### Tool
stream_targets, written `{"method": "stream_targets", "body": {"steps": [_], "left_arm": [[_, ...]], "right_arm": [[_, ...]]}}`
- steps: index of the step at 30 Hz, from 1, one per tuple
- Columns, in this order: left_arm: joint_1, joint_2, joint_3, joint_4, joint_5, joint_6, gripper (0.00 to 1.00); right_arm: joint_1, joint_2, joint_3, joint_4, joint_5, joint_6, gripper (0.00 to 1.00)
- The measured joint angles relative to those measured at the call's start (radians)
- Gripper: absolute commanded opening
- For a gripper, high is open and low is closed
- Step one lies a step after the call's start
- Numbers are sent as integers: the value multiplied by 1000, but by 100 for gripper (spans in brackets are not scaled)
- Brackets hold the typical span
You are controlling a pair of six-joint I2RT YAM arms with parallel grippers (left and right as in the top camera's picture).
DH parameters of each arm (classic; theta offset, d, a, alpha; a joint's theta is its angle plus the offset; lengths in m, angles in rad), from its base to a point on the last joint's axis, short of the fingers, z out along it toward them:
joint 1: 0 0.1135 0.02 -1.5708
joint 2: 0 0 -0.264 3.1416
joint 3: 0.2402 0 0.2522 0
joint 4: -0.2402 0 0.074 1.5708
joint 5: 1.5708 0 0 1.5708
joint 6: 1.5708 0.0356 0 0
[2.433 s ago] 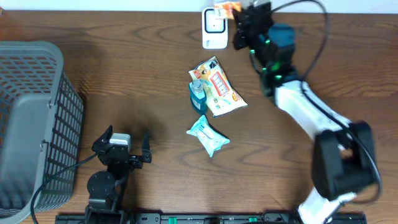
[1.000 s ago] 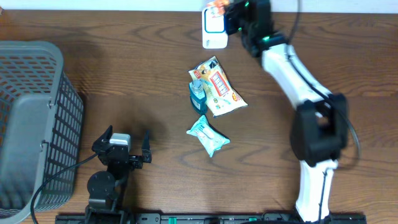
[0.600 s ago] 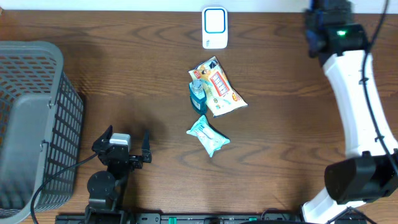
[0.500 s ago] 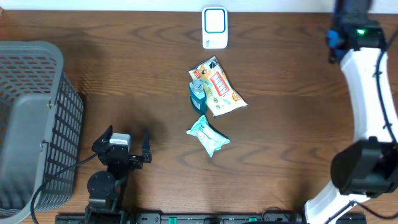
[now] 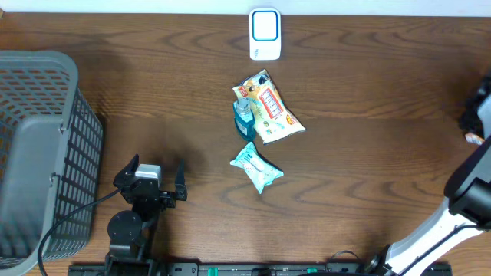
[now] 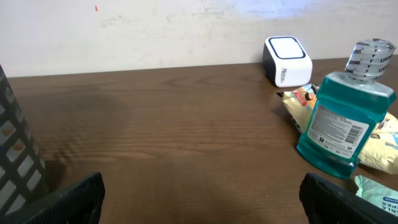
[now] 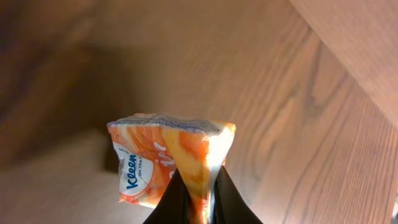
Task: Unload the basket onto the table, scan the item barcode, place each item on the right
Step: 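Carry the orange pack to the right edge of the table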
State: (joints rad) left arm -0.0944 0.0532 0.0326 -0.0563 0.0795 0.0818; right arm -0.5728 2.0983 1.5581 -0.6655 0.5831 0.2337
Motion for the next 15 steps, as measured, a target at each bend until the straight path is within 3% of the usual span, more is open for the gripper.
{"method": "stream_targets", "body": {"steps": [3,6,9,15], "left_arm": [[0,0,0,0,0,0,100],[0,0,0,0,0,0,100],[0,0,0,0,0,0,100],[0,0,0,0,0,0,100]], "right_arm": [[-53,-1,0,0,-14,8,24],[-87,-10,0,-3,-51,26,58],[-97,-48,0,-2,-138,34,99],[-91,-267,0,2,-426,42,99]]}}
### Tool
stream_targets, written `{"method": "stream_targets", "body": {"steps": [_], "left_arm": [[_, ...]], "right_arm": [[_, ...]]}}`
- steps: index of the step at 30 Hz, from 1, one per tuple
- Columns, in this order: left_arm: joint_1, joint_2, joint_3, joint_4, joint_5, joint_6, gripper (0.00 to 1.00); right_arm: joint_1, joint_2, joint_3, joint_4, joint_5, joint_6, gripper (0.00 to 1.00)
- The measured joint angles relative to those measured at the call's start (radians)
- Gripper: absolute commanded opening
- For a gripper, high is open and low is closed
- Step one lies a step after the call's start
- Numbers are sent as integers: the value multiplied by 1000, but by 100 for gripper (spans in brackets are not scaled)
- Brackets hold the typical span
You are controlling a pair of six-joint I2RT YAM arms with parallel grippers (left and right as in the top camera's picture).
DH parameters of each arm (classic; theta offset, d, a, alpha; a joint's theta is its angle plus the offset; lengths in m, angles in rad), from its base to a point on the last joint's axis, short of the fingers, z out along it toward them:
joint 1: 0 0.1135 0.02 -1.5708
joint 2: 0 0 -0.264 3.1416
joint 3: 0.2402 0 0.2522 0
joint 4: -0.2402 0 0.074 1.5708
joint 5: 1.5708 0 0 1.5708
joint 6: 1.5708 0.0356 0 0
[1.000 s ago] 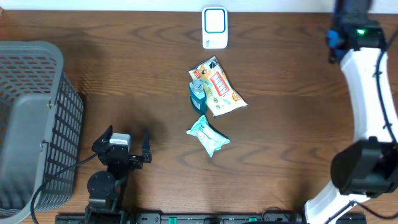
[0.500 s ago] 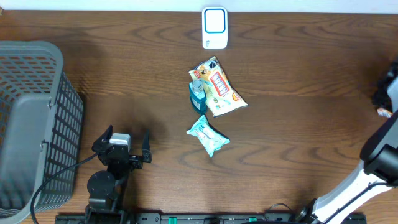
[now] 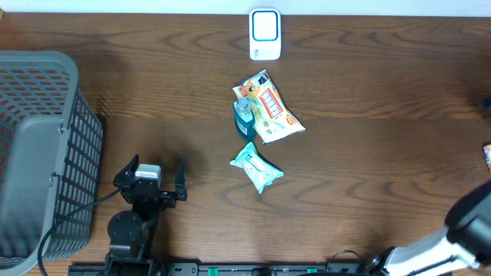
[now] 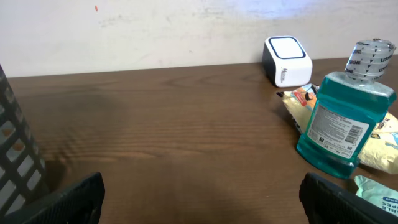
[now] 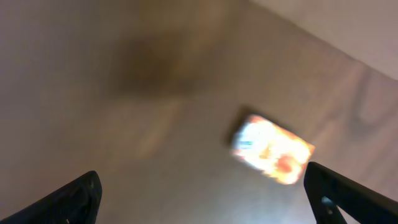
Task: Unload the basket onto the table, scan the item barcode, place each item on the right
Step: 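Carry the orange pack to the right edge of the table, then move the right gripper back toward the items near the scanner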
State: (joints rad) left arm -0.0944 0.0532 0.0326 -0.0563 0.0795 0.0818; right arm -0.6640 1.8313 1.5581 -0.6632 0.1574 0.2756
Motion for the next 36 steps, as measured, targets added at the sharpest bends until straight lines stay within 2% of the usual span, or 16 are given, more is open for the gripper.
{"method": "stream_targets", "body": {"steps": [4,7,10,14,20,29,36], "left_arm": [[0,0,0,0,0,0,100],[0,0,0,0,0,0,100],[0,0,0,0,0,0,100],[0,0,0,0,0,0,100],[0,0,0,0,0,0,100],[0,0,0,0,0,0,100],[0,0,0,0,0,0,100]], "right_arm": [[11,-209,3,-37,-295,3,99],[42,-297,4,-59,-511,3,99],[117,-336,6,-76,-715,3,99],[259,-326,3,-89,-845,-3,99],[510,-273,-14,-79,-890,-101,99],[897,-65,-32,2,-723,-212,99],[1048,-83,-26,41,-633,-211,99]]}}
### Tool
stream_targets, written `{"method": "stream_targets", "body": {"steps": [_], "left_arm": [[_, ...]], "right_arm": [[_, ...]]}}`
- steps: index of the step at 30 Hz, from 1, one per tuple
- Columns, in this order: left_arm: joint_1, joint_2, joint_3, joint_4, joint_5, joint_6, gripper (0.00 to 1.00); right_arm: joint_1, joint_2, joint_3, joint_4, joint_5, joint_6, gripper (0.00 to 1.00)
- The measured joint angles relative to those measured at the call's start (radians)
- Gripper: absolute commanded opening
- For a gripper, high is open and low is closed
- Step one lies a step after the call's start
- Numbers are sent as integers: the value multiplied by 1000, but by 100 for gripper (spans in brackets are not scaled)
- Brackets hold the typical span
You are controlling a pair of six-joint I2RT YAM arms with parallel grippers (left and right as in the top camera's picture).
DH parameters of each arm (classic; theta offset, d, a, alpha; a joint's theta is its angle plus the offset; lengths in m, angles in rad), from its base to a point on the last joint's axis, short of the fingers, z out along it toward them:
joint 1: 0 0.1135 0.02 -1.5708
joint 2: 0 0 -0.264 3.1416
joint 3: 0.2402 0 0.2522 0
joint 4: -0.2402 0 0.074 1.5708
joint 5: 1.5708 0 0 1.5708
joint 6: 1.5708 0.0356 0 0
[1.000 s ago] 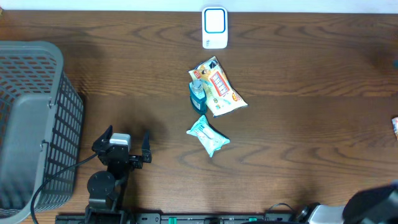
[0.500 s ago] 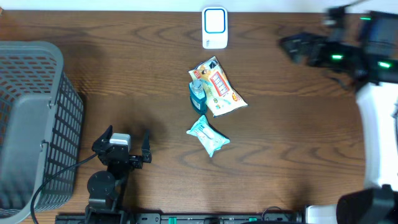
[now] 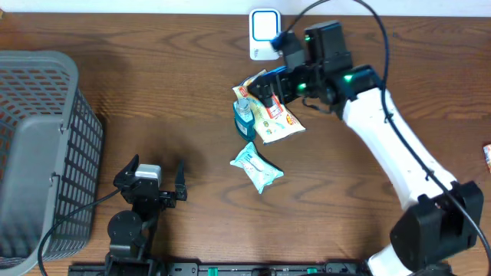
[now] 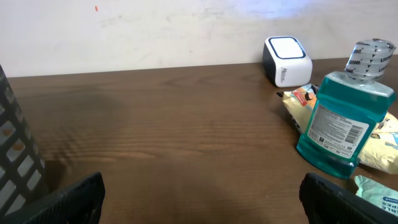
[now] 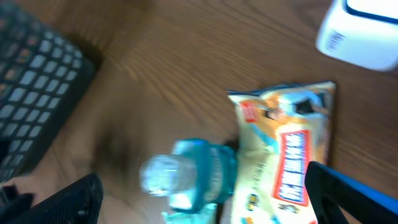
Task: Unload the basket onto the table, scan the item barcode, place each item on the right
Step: 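Move the right gripper back toward the items near the scanner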
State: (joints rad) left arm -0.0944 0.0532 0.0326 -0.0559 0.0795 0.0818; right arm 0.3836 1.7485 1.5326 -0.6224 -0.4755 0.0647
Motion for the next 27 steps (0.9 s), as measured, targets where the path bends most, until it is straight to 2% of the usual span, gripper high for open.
{"method": "stream_targets", "body": {"steps": [6,13,18,23,27], "left_arm": [[0,0,0,0,0,0,100],[0,0,0,0,0,0,100],[0,0,0,0,0,0,100],[0,0,0,0,0,0,100],[0,0,0,0,0,0,100]], "right_arm": [[108,-52,9,3,43,-6,99],[154,-51,42,22,169,41,99],[186,-51,211,-55,234,67,99],[229,-25,401,-203,341,77,99],[259,124,547,-355,438,80,99]]}}
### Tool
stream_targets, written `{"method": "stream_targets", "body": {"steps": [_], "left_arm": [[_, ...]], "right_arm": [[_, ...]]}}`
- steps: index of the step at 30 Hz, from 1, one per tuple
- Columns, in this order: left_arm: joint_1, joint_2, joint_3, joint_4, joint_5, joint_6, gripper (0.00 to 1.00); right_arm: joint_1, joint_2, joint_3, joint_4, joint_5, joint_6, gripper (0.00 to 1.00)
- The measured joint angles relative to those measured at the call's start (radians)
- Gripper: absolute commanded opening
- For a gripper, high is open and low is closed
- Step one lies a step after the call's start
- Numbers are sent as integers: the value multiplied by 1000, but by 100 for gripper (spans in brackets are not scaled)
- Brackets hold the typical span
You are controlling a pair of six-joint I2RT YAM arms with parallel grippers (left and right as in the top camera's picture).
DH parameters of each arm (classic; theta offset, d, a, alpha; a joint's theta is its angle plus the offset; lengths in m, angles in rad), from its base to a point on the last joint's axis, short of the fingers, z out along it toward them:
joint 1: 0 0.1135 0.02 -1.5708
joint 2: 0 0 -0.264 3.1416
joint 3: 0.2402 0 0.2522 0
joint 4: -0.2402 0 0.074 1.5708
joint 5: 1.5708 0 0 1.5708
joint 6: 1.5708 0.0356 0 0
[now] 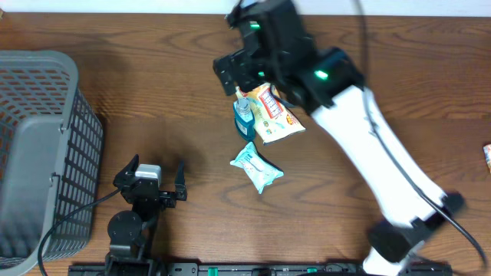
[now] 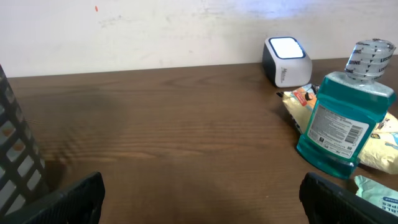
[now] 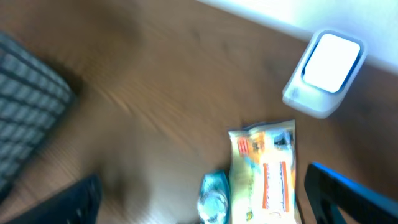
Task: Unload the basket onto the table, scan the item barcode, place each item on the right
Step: 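Move the right gripper back toward the items near the scanner, then grasp the teal mouthwash bottle by its neck with the right gripper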
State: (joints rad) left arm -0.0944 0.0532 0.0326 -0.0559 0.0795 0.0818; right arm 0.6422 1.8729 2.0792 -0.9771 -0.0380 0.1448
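Observation:
A white barcode scanner (image 3: 326, 74) stands at the table's back edge, also in the left wrist view (image 2: 287, 60); my right arm hides it from overhead. In front of it lie a yellow snack bag (image 1: 275, 113), an upright teal mouthwash bottle (image 1: 243, 119) and a teal wipes pack (image 1: 257, 169). My right gripper (image 1: 244, 75) hangs open above the bottle and bag, holding nothing; its view is blurred. My left gripper (image 1: 150, 182) rests open on the table to the front left, well apart from the items.
A grey mesh basket (image 1: 46, 138) stands at the left edge. An orange tissue pack (image 1: 487, 157) lies at the far right edge of the table. The right arm (image 1: 360, 130) stretches across the table's right half.
My right gripper, still open, has shifted left and back and sits higher above the bottle and snack bag; its arm now covers the scanner from overhead. The left arm and the items have not moved.
My right gripper was shut on the orange tissue pack at the table's far right. Then it was open with the pack lying there. Then it was open over the snack bag and bottle, and it still hangs above them, higher.

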Motion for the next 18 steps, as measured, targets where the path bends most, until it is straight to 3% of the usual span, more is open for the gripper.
{"method": "stream_targets", "body": {"steps": [7,18], "left_arm": [[0,0,0,0,0,0,100],[0,0,0,0,0,0,100]], "right_arm": [[7,312,168,-171,40,8,99],[18,355,208,-247,54,80,94]]}}
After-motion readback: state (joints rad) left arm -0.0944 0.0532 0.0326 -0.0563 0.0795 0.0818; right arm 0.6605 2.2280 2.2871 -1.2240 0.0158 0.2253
